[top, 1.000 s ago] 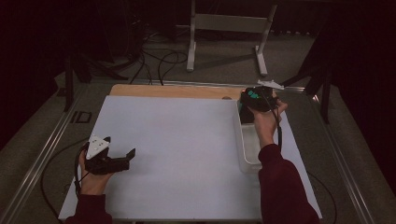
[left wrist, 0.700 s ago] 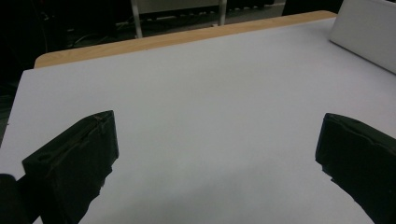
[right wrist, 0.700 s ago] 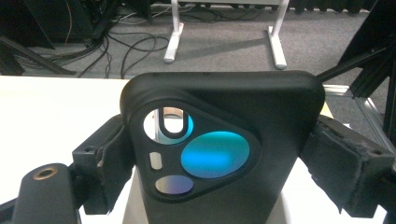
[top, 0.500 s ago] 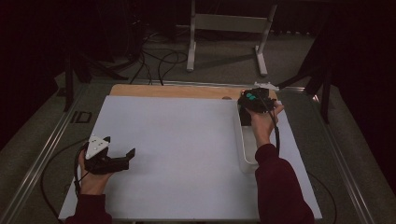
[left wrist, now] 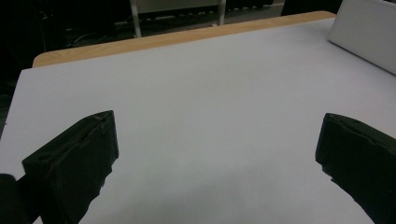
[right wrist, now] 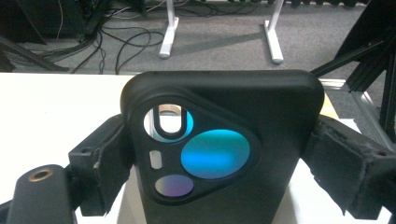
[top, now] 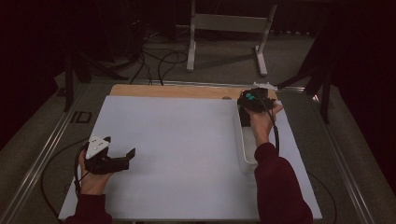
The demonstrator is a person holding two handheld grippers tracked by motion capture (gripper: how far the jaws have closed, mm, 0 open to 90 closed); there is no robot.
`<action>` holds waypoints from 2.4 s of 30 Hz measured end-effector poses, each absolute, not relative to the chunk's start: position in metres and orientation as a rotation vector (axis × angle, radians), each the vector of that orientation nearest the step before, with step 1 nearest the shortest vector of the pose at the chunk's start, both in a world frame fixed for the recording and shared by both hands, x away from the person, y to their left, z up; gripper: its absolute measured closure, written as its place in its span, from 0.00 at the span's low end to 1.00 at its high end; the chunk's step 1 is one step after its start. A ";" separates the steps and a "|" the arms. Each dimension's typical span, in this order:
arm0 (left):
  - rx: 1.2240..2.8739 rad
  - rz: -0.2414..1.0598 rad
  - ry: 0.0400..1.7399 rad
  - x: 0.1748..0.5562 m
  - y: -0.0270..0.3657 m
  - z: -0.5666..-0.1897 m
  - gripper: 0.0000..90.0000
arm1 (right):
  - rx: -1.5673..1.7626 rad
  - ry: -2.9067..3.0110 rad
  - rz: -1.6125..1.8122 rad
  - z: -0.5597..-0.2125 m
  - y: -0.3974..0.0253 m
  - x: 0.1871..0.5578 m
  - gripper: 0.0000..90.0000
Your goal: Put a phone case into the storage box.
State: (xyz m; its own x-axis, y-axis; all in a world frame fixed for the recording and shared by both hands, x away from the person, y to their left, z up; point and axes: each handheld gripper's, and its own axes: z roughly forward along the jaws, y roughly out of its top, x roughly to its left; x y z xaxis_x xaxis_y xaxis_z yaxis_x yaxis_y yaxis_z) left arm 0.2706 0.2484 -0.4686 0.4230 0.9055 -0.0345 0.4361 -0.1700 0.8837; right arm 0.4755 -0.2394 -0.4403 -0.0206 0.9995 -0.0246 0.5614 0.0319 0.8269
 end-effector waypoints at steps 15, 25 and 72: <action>1.778 0.652 1.158 0.270 0.248 -0.469 0.00 | 1.595 1.654 0.875 -0.438 -0.242 0.476 0.08; 1.778 0.650 1.159 0.270 0.248 -0.469 0.00 | 1.562 1.647 0.925 -0.429 -0.245 0.474 0.08; 1.770 0.636 1.129 0.268 0.248 -0.467 0.00 | 1.181 1.927 1.247 -0.419 -0.256 0.312 0.08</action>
State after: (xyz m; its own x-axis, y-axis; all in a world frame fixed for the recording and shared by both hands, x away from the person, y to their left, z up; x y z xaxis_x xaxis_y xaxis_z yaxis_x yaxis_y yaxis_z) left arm 0.2678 0.2477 -0.4667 0.4473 0.8931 -0.0475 0.4222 -0.1640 0.8915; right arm 0.3123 -0.2556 -0.4185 -0.4605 0.8876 0.0116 0.3746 0.1825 0.9091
